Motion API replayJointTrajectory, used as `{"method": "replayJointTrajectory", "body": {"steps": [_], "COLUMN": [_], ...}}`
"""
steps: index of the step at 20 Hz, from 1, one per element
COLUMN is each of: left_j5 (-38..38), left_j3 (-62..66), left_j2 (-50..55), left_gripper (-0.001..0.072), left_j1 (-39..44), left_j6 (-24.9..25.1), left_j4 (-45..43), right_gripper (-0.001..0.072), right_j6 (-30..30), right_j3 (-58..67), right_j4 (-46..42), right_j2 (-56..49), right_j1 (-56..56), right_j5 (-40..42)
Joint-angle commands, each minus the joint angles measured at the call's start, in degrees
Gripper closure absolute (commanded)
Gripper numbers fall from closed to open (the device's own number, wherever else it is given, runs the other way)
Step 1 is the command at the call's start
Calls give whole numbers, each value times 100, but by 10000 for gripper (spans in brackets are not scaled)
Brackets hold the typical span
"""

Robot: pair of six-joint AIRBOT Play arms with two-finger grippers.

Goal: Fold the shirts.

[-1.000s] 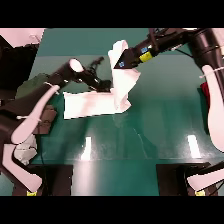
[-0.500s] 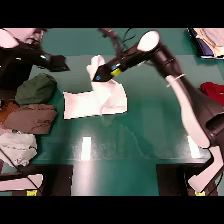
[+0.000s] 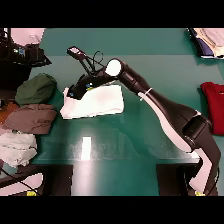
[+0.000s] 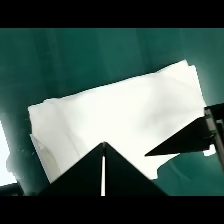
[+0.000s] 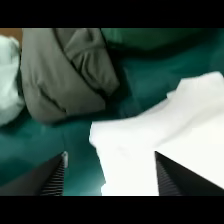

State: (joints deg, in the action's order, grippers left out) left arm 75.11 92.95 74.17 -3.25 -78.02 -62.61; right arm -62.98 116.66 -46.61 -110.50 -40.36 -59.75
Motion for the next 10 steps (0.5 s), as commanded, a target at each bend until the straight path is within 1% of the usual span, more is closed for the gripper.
{"method": "replayJointTrajectory", "body": {"steps": [1, 3, 4, 6, 8, 10], "left_j5": [216, 232, 221, 177, 133, 63], "left_j3": [-20, -107, -175, -337, -498, -634], "left_j2": [-24, -24, -24, -24, -24, -24], "left_gripper": [683, 683, 683, 683, 683, 683], "left_j1": [-20, -20, -20, -20, -20, -17], "left_j6": [46, 48, 48, 48, 48, 48], "left_j4": [-28, -26, -26, -26, -22, -15], "right_gripper": [153, 153, 153, 153, 140, -4], "right_j6": [-391, -485, -660, -914, -1064, -1062], "right_j3": [-345, -1130, -1604, -2538, -3351, -3915], "right_j4": [-872, -892, -887, -874, -649, -85], "right_j2": [424, 828, 1040, 1414, 1679, 1735], "right_j1": [476, 1036, 1346, 1912, 2393, 2745], "right_j5": [-1305, -1672, -1685, -1432, -946, -560]}}
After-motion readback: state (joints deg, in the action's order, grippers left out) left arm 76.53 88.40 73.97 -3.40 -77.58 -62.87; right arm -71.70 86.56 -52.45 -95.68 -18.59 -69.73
